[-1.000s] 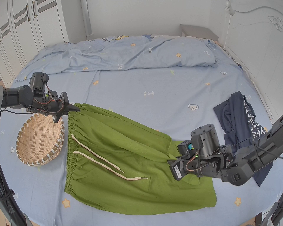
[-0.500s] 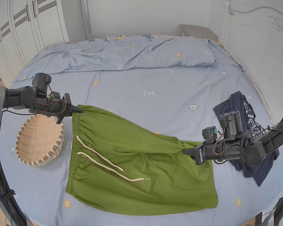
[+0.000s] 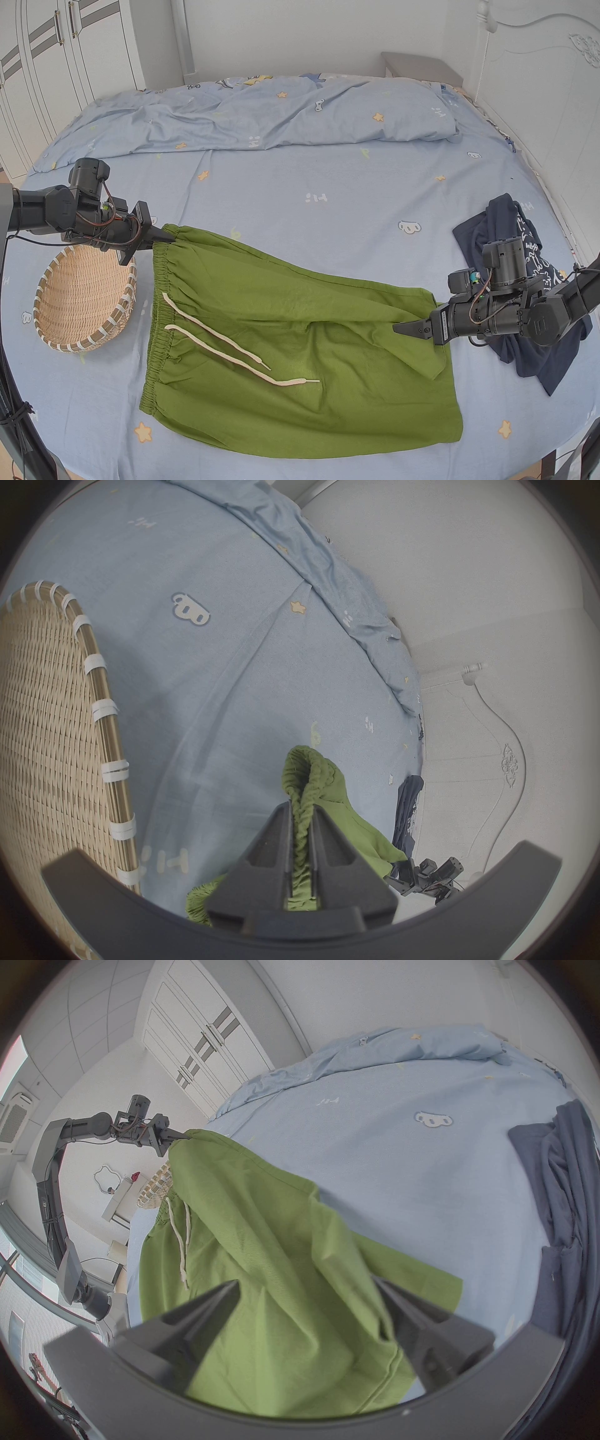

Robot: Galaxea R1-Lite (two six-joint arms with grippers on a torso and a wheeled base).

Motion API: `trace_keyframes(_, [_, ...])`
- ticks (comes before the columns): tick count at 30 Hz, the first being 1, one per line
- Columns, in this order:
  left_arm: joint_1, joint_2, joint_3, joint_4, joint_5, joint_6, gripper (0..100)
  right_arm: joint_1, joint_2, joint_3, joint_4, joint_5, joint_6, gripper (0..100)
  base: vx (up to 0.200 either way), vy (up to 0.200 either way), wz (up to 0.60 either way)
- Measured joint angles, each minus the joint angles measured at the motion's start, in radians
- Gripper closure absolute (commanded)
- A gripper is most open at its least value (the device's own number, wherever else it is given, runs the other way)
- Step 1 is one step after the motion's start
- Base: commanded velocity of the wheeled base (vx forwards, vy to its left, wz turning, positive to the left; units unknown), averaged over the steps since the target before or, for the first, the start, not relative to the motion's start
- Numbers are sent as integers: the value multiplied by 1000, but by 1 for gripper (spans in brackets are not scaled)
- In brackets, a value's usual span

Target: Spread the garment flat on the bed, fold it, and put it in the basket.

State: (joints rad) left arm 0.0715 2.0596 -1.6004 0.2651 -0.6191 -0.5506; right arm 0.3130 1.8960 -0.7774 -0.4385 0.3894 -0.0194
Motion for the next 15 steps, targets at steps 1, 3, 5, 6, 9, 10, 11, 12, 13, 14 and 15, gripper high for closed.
trace_keyframes(1, [0,0,1,0,0,0,100,-2,0,1,-1,0,0,0,0,0,0])
trace_keyframes(3, [1,0,2,1,-2,0,100,-2,0,2,-4,1,0,0,0,0,0])
trace_keyframes(5, [0,0,3,1,-3,0,100,-2,0,2,-6,2,0,0,0,0,0])
trace_keyframes(6, [0,0,3,1,-3,0,100,-4,0,1,-7,2,1,0,0,0,0])
trace_keyframes(9, [1,0,3,1,-4,0,100,-8,-1,-7,-12,4,20,0,0,0,0])
trace_keyframes(10, [1,0,3,1,-4,0,100,-11,-1,-12,-13,5,30,0,0,0,0])
trace_keyframes(11, [2,0,3,1,-4,0,100,-14,-1,-18,-13,6,38,0,0,0,0])
trace_keyframes(12, [2,0,3,1,-4,0,100,-17,0,-23,-13,9,47,0,0,0,0])
trace_keyframes(13, [2,0,3,1,-5,0,100,-20,0,-28,-12,16,59,0,0,0,0])
trace_keyframes(14, [1,0,3,1,-5,0,100,-22,1,-34,-11,27,70,0,0,0,0])
trace_keyframes(15, [1,0,3,1,-5,0,100,-25,1,-39,-12,39,78,0,0,0,0])
